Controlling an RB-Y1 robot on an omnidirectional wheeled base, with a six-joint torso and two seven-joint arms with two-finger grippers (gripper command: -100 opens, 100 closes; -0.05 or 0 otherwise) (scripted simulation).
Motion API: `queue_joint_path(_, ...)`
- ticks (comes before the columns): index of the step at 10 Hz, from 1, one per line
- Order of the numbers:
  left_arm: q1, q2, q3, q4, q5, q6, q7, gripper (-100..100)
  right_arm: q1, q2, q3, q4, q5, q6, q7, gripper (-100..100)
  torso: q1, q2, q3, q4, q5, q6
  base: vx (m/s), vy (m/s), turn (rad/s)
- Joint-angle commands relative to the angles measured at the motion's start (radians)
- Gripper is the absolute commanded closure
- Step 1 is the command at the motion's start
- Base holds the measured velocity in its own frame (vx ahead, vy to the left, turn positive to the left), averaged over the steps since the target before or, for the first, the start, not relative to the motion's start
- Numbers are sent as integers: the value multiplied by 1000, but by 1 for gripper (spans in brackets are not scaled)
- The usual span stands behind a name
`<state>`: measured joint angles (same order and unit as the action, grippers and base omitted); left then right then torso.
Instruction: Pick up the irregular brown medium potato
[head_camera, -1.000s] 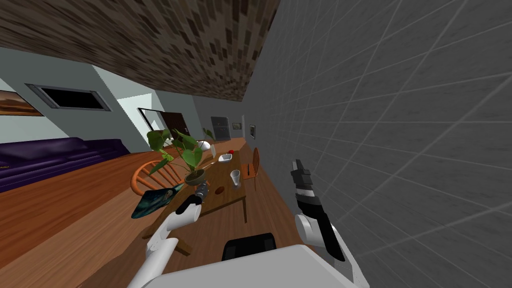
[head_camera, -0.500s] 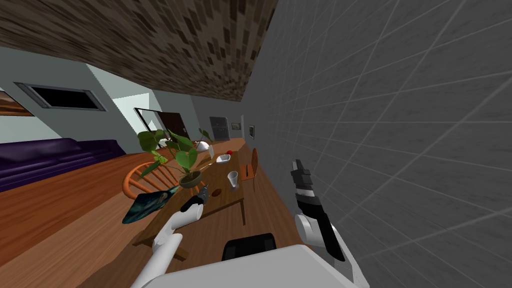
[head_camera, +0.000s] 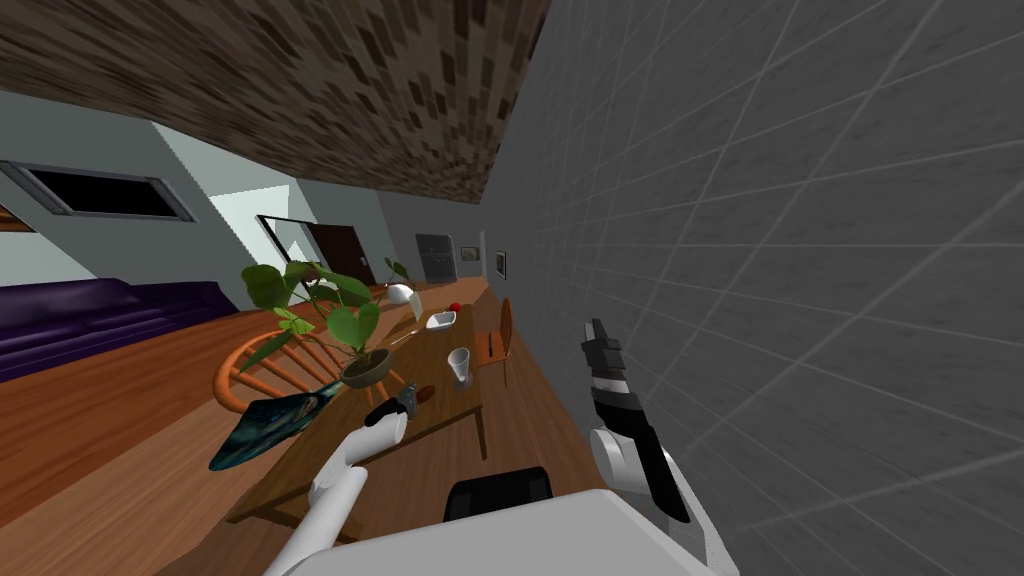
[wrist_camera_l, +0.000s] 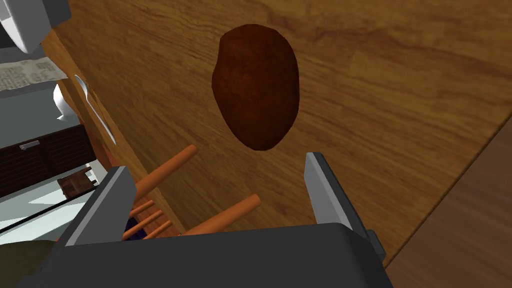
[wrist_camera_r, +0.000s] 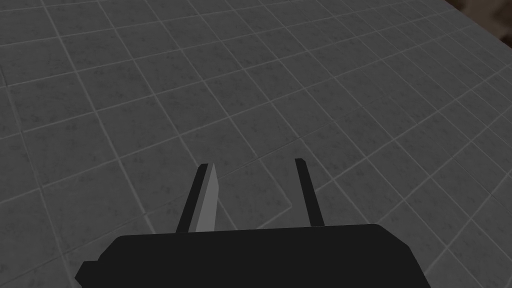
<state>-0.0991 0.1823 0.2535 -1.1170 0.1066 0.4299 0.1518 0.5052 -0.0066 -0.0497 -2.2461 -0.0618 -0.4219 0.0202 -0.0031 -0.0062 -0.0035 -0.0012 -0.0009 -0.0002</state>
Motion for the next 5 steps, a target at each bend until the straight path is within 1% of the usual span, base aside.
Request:
queue_joint_path(1, -5, 1, 3, 30, 4, 23, 0, -100, 0, 0, 0, 0, 0, 0, 0, 0, 0, 0, 0, 0, 0, 0, 105, -43, -25)
queue_joint_path(3, -8, 4, 3, 66, 10, 35, -1, -100, 0, 0, 0, 0, 0, 0, 0, 0, 2, -1, 0, 0, 0, 0, 93, -16, -25)
queue_joint_path(5, -5, 5, 2, 91, 13, 42, -2, -100, 0, 0, 0, 0, 0, 0, 0, 0, 3, 0, 0, 0, 0, 0, 102, 1, -21)
